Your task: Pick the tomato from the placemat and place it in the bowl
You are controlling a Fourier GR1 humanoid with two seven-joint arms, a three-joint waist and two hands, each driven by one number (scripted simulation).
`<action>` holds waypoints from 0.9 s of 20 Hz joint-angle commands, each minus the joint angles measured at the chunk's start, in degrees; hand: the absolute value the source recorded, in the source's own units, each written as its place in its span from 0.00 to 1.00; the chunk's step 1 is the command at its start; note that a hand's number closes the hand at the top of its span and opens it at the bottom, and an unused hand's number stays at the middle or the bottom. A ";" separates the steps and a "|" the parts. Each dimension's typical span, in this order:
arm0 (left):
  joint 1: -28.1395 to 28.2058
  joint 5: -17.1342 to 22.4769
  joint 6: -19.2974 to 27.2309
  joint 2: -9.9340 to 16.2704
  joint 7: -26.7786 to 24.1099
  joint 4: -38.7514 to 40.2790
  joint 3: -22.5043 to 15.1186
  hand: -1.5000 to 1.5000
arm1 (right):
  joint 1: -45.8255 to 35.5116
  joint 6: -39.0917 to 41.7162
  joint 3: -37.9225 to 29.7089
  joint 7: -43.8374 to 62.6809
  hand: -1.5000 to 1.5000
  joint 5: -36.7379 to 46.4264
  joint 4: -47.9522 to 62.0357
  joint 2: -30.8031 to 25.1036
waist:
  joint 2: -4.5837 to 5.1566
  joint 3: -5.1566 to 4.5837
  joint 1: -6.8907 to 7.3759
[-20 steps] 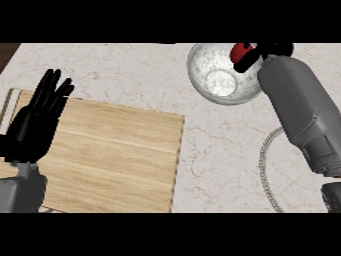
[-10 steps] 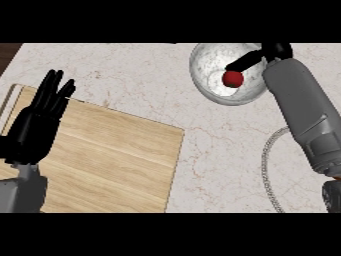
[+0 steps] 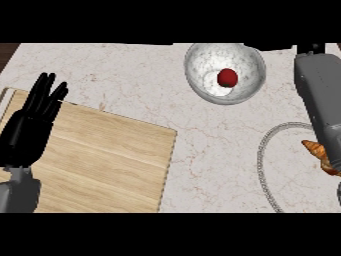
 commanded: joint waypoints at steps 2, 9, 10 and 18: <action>-1.39 -0.72 -0.73 -0.57 -2.81 4.73 0.10 0.50 | 1.78 0.95 -3.13 -3.03 0.00 -3.19 1.08 -5.60 | -0.32 -0.07 -1.67; 3.44 2.32 -1.38 2.13 1.33 -2.30 3.21 0.50 | 10.78 9.63 -4.85 -7.38 0.00 -8.01 -0.43 -11.66 | -1.12 -0.07 -2.29; 2.22 -0.92 1.74 -1.06 0.01 -1.27 0.49 0.50 | 13.54 12.20 -5.61 -8.76 0.00 -9.30 -1.69 -12.44 | -1.30 -0.08 -3.21; 4.24 0.82 0.42 0.86 3.67 -6.10 1.45 0.50 | 21.19 24.66 -4.92 -10.89 0.00 -13.16 -3.10 -19.82 | -1.24 -0.06 -2.45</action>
